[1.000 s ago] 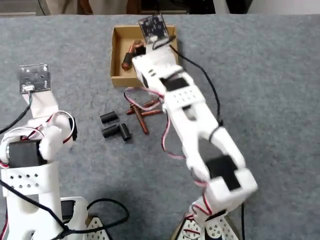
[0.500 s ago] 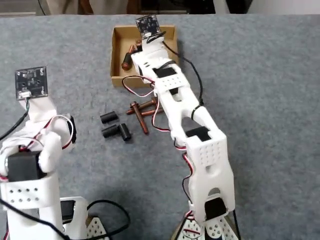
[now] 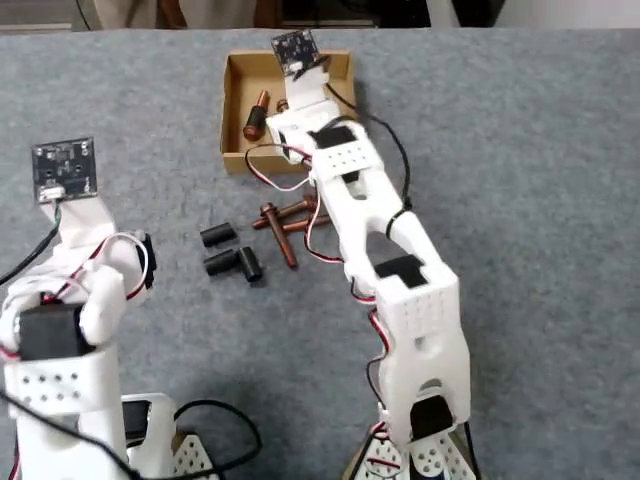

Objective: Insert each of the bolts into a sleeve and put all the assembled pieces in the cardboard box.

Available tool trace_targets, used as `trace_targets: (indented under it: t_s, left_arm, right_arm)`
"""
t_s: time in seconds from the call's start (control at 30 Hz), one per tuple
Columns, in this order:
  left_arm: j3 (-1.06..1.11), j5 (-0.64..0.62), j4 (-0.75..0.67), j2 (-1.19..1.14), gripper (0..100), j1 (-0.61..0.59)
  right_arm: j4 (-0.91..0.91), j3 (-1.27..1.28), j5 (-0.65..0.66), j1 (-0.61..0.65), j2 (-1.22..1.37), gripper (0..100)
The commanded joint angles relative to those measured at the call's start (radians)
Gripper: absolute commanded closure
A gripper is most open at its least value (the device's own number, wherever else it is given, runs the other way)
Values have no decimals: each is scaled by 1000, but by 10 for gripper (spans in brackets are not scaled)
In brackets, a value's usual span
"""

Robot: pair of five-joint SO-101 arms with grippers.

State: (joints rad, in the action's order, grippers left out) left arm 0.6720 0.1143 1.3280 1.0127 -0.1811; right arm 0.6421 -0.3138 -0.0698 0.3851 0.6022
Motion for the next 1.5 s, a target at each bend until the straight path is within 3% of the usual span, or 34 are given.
trace_targets:
  t_s: [0.0, 0.27, 0.4, 0.57, 0.87, 1.47]
  left_arm:
    - [-12, -2, -18, -61, 854, -75]
    - [-2, 3, -9, -102, 854, -118]
    - [-2, 3, -9, -110, 853, -141]
    - [5, 5, -11, -111, 853, -213]
    - [20, 5, -9, -111, 853, -233]
    - [20, 5, -9, -111, 853, -233]
  right_arm:
    - [183, -42, 11, 19, -173, 998]
    - [704, -42, 5, 216, -226, 814]
    - [761, -35, -6, 282, -202, 807]
    - [833, -39, -109, 326, -137, 807]
    - [862, -41, -161, 407, -19, 807]
    - [727, -42, -155, 403, 67, 807]
